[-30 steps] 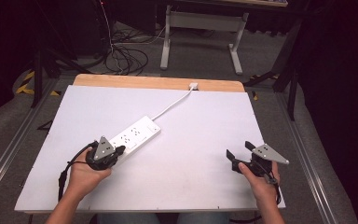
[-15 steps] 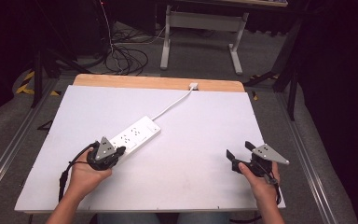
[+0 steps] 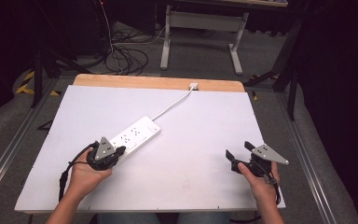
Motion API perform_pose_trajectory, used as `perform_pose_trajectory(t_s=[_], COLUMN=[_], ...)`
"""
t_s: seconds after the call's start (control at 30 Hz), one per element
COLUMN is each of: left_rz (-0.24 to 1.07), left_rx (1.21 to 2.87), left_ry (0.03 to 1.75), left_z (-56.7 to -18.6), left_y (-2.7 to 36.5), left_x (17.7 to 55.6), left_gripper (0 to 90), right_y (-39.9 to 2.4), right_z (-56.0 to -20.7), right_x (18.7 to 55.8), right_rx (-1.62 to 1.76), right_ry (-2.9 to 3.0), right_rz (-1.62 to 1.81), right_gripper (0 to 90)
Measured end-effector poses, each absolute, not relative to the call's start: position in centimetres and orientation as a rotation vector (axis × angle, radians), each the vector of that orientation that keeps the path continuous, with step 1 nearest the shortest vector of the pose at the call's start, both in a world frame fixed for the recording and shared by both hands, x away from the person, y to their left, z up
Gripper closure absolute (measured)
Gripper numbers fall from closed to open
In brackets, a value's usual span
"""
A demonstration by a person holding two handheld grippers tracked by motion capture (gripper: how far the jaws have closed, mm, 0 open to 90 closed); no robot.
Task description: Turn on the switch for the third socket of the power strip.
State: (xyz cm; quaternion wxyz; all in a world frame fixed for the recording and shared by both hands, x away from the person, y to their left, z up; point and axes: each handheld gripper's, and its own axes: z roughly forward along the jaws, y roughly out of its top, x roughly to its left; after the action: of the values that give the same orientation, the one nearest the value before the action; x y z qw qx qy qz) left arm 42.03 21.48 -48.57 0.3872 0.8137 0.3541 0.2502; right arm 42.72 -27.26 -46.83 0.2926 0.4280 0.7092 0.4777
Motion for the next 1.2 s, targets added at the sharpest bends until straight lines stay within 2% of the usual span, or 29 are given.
perform_pose_trajectory(t_s=[0.67, 1.2], left_rz=[0.637, 0.691], left_rx=[2.064, 1.898], left_ry=[0.916, 0.959], left_z=[-48.5, -47.0], left_y=[21.7, 23.1], left_x=[42.1, 41.8], left_gripper=[89.9, 89.8], right_y=[-27.2, -27.0], right_z=[-46.9, -47.0], right_x=[42.7, 42.8], right_rx=[1.136, 1.135], right_ry=[1.896, 1.906], right_rz=[1.271, 1.275], right_gripper=[16.3, 16.4])
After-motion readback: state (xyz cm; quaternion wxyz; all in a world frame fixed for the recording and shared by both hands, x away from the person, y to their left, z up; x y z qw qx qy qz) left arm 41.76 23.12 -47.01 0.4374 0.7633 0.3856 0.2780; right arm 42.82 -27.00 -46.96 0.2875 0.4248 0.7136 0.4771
